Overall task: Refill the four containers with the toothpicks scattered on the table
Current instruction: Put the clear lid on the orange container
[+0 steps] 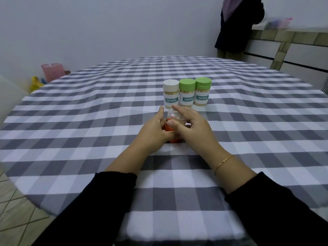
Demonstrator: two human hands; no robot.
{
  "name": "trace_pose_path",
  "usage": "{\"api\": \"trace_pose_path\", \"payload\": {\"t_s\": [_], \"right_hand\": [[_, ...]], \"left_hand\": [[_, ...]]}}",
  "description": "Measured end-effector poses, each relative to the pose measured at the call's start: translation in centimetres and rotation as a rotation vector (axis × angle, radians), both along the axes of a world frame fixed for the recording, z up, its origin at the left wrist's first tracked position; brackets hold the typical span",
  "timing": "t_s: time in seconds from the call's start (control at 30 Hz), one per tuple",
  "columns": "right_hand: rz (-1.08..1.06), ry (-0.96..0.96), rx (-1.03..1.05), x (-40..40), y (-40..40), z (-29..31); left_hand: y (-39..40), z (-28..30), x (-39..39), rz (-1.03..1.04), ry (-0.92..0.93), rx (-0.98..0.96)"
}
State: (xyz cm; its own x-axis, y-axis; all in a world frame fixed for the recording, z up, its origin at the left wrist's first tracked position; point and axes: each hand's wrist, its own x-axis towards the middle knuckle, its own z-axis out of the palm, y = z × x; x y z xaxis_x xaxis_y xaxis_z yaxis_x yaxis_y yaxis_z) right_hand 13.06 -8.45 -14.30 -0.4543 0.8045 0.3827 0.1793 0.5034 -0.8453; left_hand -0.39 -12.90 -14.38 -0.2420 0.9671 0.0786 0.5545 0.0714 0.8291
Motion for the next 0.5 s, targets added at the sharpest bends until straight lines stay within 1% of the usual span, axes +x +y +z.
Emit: {"api": "trace_pose_path", "payload": {"t_s": [0.13, 0.37, 0.5], "right_hand": [[0.001, -0.08, 0.099, -0.25, 0.02, 0.09], [-0.005, -0.086, 0.139, -0.56, 0.25, 0.22], [-0.001, -0.135, 0.169, -0.75, -0.01, 0.26]], "left_hand": [[0.21, -0.04, -0.18, -0.032, -0.026, -0.012], [0.52, -0.43, -0.41, -0.109, -0.039, 0.069], [0.42, -0.25, -0.07, -0.117, -0.007, 0.09]]}}
